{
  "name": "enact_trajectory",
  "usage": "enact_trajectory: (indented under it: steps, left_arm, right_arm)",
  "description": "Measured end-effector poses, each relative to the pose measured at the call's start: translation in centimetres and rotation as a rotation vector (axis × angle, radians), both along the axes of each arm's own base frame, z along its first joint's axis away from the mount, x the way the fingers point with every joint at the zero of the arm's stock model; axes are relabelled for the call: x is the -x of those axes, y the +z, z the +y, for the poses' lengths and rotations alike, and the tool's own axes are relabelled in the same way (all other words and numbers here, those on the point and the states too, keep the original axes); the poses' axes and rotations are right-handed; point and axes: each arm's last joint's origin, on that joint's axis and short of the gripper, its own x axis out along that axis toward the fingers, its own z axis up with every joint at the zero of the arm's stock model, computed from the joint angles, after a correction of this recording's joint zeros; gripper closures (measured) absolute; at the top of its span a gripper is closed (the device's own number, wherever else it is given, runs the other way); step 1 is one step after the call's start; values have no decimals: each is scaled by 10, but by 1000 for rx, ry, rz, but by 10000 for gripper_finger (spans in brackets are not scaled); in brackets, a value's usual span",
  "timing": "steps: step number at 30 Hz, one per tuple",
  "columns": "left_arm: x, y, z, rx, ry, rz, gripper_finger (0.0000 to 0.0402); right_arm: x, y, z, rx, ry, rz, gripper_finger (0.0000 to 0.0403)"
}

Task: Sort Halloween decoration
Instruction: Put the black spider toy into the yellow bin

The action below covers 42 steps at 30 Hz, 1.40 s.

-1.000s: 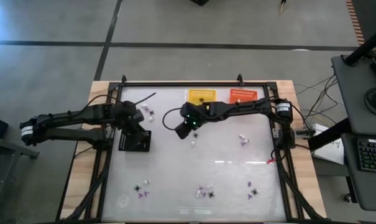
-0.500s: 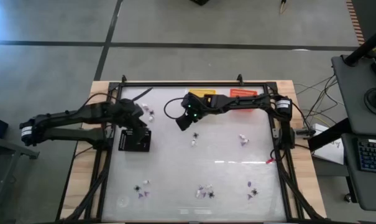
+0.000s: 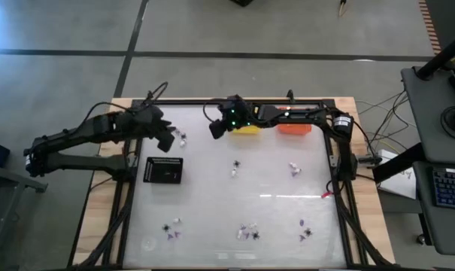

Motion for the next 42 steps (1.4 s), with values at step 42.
enact_trajectory:
  steps: [42]
  left_arm:
    - [2, -6, 6, -13, 132, 173, 283]
  right_arm:
    - [-66, -5, -28, -58, 286, 330, 298]
